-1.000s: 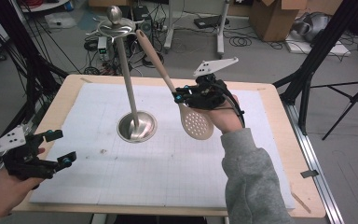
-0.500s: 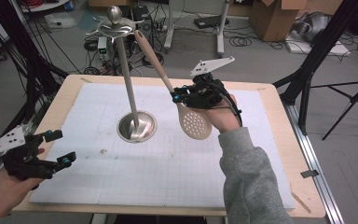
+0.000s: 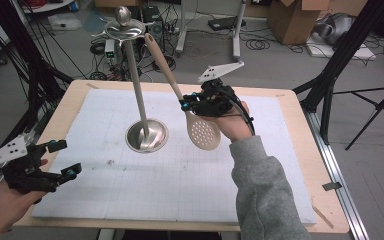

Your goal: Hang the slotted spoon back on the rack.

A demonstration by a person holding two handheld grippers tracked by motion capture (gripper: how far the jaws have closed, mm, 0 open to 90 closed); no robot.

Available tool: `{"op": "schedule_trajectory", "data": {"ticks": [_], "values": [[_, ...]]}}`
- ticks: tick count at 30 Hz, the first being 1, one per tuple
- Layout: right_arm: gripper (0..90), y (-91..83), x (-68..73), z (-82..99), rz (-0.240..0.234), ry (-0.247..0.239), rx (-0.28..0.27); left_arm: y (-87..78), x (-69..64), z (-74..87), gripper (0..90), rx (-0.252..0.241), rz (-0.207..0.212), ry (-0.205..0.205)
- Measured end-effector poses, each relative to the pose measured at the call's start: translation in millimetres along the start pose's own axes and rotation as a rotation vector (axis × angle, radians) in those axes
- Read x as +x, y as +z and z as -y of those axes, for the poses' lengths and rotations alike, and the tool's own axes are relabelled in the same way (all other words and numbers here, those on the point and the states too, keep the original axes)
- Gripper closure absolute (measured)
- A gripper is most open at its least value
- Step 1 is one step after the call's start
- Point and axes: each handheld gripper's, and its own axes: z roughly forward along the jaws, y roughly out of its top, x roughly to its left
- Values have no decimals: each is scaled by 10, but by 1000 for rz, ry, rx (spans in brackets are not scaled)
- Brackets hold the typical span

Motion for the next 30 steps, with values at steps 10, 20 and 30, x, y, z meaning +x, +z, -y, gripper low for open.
{"op": "schedule_trajectory", "data": {"ticks": [10,20,30], "values": [[778,103,11,-9,0,-4,19,-26,-2,1,17,-2,-5,-2],[778,173,15,-20,4,-4,24,-41,0,5,17,-4,-8,-2],[778,274,22,-43,4,-5,34,-55,6,19,18,-1,-12,-5]]}}
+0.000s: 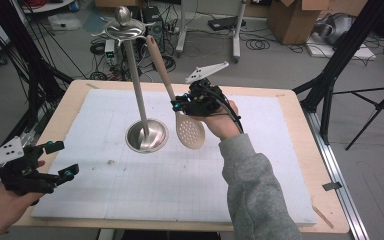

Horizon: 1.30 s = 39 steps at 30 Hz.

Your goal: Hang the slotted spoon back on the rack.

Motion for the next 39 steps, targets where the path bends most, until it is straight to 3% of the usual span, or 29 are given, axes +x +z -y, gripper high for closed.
{"op": "schedule_trajectory", "data": {"ticks": [34,39], "values": [[775,341,13,-101,10,6,-14,-131,-17,50,17,4,-25,-8],[723,338,26,-98,6,6,-23,-127,-14,50,17,2,-23,-7]]}}
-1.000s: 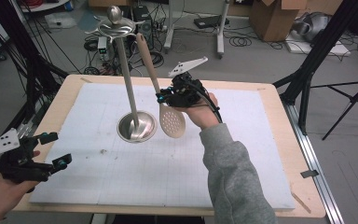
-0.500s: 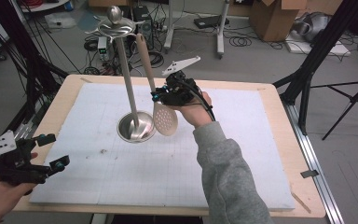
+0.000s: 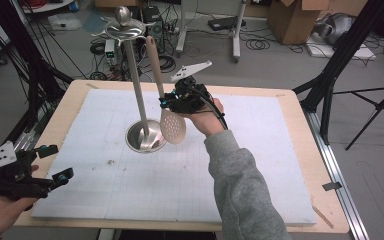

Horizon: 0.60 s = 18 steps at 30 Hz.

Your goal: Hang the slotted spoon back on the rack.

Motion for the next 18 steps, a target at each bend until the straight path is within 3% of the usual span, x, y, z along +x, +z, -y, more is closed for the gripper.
{"op": "schedule_trajectory", "data": {"ticks": [6,13,18], "values": [[564,-98,5,45,-12,12,-45,-9,-9,-11,17,-9,-11,11],[372,-192,-49,197,-38,37,-45,27,2,-10,17,-12,-1,1],[223,-284,-60,282,-33,50,-74,72,12,-15,18,-17,8,-3]]}}
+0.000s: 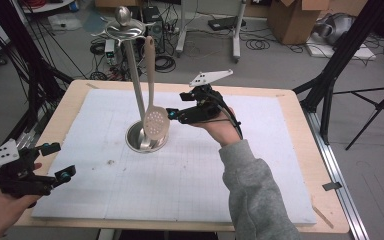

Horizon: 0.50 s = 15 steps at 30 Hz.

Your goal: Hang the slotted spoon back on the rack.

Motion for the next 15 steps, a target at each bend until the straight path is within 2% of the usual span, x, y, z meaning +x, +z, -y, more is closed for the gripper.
{"op": "schedule_trajectory", "data": {"ticks": [5,12,15], "values": [[146,-76,-39,89,13,27,-11,28,-13,-14,17,-5,5,1],[146,-177,-22,171,-36,1,-11,58,1,-8,17,4,4,-2],[144,-187,-2,223,-53,-16,8,77,8,-18,18,2,8,-4]]}}
